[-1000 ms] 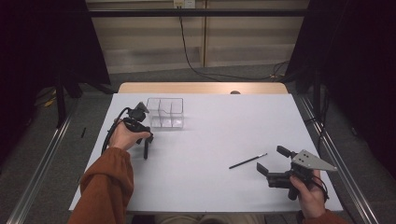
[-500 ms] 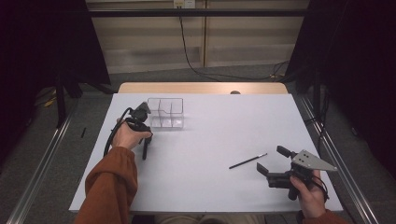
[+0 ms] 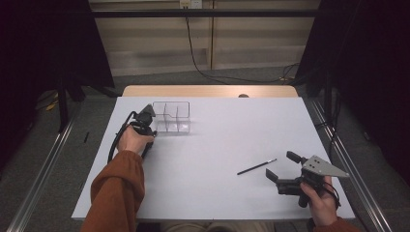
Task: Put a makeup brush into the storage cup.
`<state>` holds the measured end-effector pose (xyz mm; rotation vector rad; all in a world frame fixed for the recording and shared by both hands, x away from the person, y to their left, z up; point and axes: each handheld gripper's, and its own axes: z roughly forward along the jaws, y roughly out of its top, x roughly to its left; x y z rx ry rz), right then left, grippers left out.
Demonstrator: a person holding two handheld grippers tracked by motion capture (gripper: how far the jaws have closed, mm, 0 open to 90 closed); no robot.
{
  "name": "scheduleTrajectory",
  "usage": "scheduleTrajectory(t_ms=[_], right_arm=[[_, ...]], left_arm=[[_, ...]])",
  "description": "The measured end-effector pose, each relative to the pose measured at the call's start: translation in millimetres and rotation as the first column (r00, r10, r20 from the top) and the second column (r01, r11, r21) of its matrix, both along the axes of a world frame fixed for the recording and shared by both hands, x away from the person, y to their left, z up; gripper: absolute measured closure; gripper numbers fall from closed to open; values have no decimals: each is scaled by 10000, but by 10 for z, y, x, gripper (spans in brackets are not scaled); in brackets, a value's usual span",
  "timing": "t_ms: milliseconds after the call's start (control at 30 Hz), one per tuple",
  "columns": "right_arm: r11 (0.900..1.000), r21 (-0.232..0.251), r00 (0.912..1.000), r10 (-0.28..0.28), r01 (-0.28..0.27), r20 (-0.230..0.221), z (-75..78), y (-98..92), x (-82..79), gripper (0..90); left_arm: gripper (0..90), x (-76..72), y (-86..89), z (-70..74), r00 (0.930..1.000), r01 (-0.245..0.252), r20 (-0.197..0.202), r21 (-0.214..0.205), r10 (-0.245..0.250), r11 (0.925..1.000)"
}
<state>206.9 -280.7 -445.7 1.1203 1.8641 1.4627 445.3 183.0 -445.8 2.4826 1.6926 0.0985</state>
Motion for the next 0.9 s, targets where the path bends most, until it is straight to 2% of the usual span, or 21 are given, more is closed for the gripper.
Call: scheduleTrajectory(t_ms=[367, 467, 700, 900], right_arm=[[10000, 20, 10000, -28, 28, -22, -1, -8, -5, 0], [10000, 23, 10000, -29, 29, -31, -1, -8, -4, 0], [10000, 14, 10000, -66, 66, -30, -2, -9, -2, 0], [10000, 2, 10000, -71, 71, -29, -3, -12, 2, 0]], left_arm=[[787, 8, 6, 7, 9994, -333, -26, -37, 333, 9994], [789, 7, 33, 14, 9993, -377, -43, -206, 377, 9991], [793, -19, 70, 22, 9990, -412, 146, -267, 416, 9988], [793, -44, 188, 52, 9970, -657, 359, -668, 682, 9956]])
